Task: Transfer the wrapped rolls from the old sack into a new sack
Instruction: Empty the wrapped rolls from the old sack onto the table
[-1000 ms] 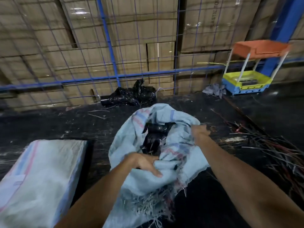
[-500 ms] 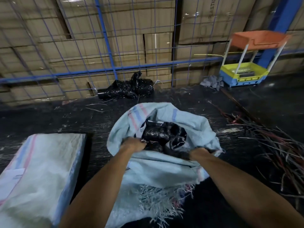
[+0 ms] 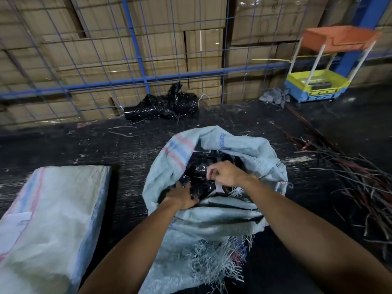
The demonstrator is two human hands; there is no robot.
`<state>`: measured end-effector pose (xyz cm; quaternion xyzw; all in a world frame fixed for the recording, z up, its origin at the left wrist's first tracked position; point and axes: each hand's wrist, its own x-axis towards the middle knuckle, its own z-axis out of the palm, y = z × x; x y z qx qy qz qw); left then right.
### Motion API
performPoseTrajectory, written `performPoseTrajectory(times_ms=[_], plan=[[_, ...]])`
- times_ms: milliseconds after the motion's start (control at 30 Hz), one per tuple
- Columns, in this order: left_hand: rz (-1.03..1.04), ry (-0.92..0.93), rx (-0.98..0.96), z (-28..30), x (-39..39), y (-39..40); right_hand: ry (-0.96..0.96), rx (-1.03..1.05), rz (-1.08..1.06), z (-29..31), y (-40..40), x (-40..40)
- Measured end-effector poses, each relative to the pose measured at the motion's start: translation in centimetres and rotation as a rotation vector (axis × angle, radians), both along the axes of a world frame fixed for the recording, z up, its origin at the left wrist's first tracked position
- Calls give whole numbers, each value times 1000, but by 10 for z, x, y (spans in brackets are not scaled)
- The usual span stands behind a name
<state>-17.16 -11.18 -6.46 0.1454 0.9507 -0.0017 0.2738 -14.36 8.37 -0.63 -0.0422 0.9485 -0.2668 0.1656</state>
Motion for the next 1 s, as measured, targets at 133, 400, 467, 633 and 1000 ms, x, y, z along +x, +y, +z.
performPoseTrajectory(times_ms=[133,400,467,633,1000], plan=[[189,-117,-118,-41,1,-47,-196,218,166,-57,13,29],[243,-340,85,-64,31,-15,-441,554,-30,-67,63,37],[273,-347,143,-72,32,5,-415,547,-87,-76,75,44],[384,-209,424,-68,35,44,-216,597,-223,-81,101,63],[46,-223,302,-31,47,128,-273,845,-199,-59,182,90]])
